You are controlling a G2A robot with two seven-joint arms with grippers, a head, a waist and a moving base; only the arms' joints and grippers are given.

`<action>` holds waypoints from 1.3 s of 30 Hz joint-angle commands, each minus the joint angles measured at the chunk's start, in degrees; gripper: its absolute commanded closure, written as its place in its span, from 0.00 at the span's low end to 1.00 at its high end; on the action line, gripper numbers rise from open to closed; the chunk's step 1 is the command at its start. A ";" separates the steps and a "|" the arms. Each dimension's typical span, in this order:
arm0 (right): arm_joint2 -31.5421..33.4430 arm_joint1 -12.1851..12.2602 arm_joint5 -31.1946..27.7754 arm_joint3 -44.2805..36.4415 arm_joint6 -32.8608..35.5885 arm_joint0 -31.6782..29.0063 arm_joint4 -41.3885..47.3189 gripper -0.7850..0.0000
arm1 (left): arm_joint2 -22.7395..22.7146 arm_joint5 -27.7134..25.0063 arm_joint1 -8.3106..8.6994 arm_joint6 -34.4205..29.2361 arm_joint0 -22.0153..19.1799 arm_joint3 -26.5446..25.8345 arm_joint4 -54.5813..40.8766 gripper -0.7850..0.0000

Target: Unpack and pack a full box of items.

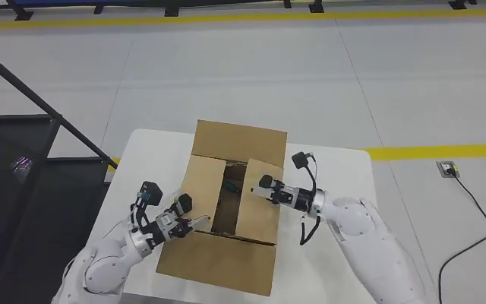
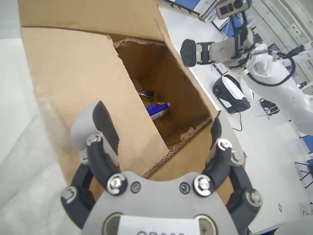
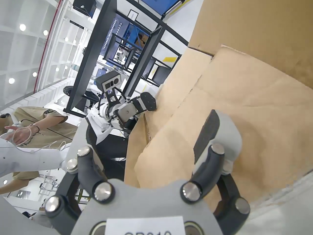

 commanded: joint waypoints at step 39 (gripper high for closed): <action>0.81 -0.30 3.83 -4.01 -30.86 -1.95 -16.91 0.00 | 2.86 -19.31 19.79 -17.57 16.31 2.62 -33.47 0.00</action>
